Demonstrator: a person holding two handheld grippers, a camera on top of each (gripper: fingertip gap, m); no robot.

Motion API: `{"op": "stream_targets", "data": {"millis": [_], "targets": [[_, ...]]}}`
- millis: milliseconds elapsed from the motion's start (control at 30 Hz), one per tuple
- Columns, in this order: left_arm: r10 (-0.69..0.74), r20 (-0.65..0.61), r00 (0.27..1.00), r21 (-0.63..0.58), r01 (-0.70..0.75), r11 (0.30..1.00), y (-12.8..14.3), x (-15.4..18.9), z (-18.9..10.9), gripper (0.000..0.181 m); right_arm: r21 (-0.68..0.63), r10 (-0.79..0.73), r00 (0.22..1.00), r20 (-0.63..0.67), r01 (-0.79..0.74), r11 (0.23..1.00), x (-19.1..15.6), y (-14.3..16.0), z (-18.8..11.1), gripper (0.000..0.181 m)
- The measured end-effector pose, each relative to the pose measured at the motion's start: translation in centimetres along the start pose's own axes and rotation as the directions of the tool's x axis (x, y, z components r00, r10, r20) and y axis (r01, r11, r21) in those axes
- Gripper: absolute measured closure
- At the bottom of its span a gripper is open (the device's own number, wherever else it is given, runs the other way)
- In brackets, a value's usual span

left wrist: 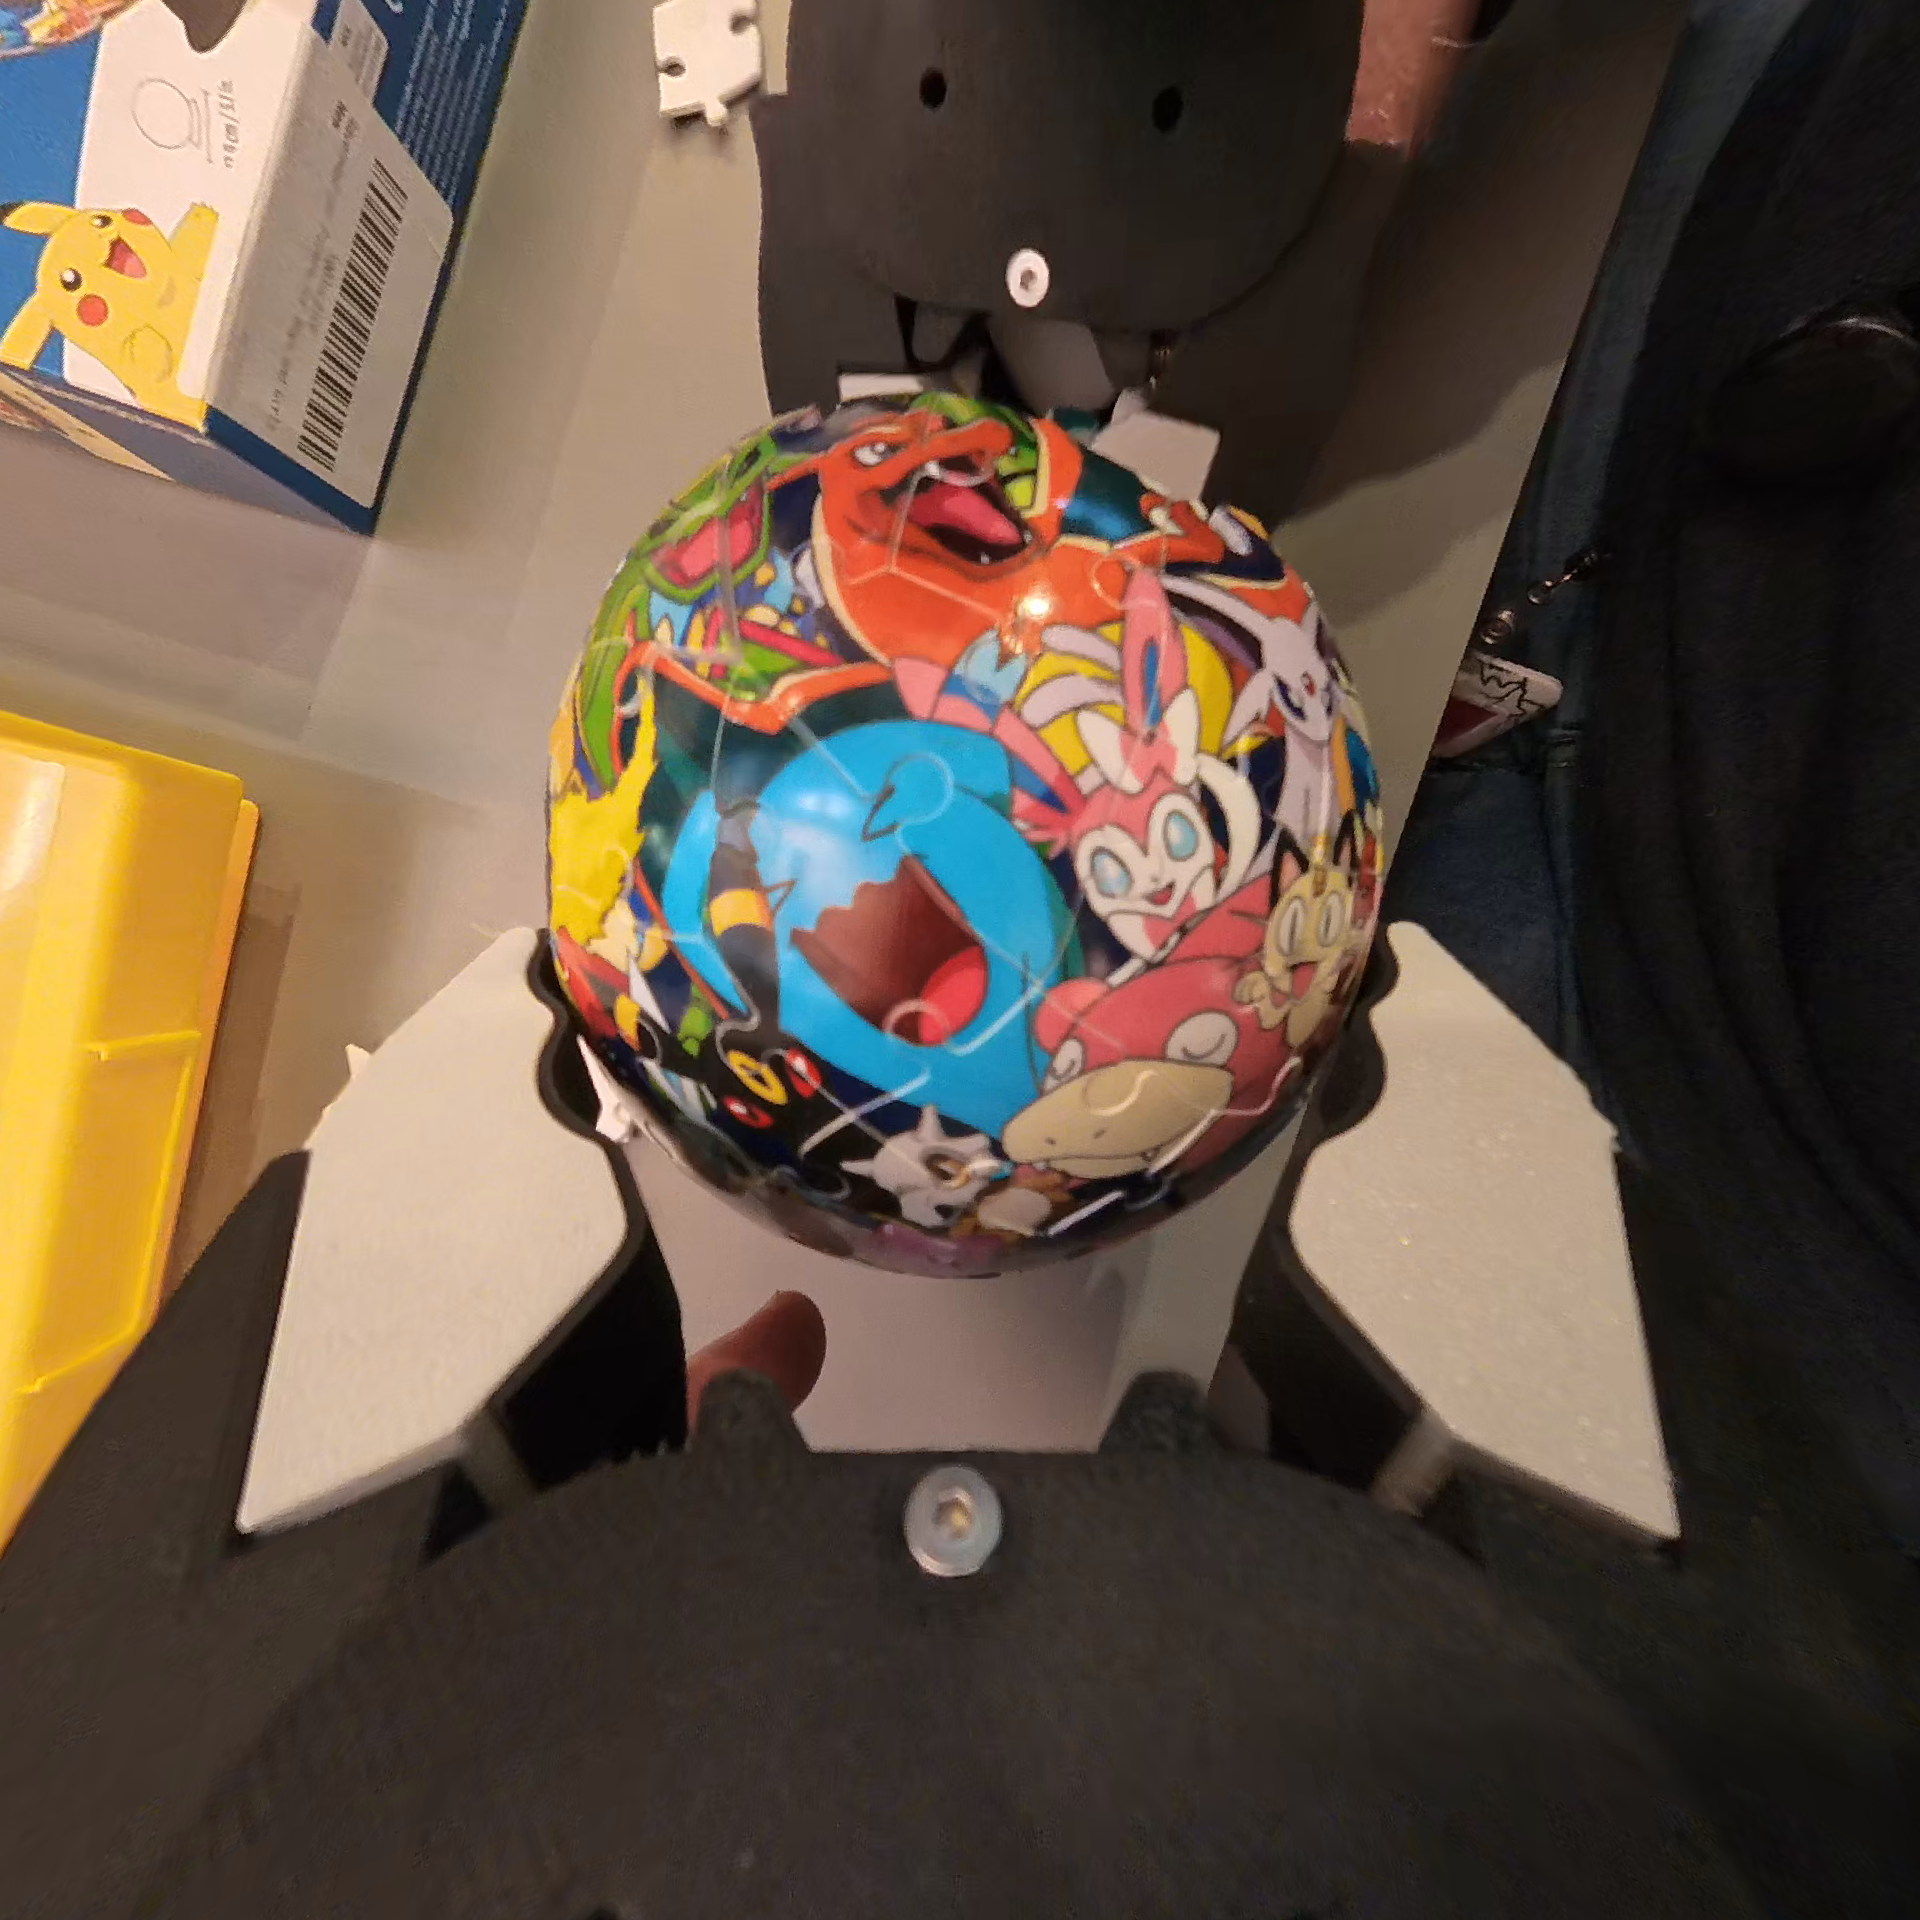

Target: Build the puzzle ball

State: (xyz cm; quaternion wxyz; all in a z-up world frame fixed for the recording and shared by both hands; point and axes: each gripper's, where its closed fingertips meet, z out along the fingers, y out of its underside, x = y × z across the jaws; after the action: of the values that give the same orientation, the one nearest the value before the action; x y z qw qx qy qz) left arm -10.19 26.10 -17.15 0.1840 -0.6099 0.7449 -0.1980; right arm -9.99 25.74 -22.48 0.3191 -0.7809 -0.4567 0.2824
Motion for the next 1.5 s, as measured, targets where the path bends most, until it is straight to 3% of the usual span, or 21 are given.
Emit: {"op": "stream_targets", "data": {"millis": [467, 800, 1033, 1200, 1500], "targets": [[-0.009, -0.002, 1.0, 0.016, 0.009, 1.0, 0.0, 0.2, 0.1, 0.045, -0.042, -0.064, 0.998, -0.007, 0.063, 0.997, -0.4, 0.3, 0.5, 0.181], [-0.014, -0.01, 1.0, 0.02, 0.014, 1.0, 0.0, 0.2, 0.1, 0.045, -0.067, 0.092, 0.995, 0.045, -0.088, 0.994, -0.4, 0.4, 0.5, 0.181], [-0.019, 0.006, 1.0, 0.009, 0.019, 1.0, 0.4, -0.1, -0.1, 0.046, 0.01, 0.159, 0.983, 0.094, -0.161, 0.987, 0.0, 0.0, -1.4, 0.181], [-0.021, 0.003, 1.0, 0.006, 0.021, 1.0, 0.5, -0.1, 0.0, 0.046, 0.032, 0.168, 0.985, 0.046, -0.169, 0.985, 1.9, -0.2, -3.5, 0.181], [-0.023, -0.005, 1.0, -0.014, 0.023, 1.0, 0.3, -0.2, 0.1, 0.046, -0.026, 0.111, 0.993, 0.048, -0.11, 0.994, 0.9, 0.7, -2.4, 0.181]]}}
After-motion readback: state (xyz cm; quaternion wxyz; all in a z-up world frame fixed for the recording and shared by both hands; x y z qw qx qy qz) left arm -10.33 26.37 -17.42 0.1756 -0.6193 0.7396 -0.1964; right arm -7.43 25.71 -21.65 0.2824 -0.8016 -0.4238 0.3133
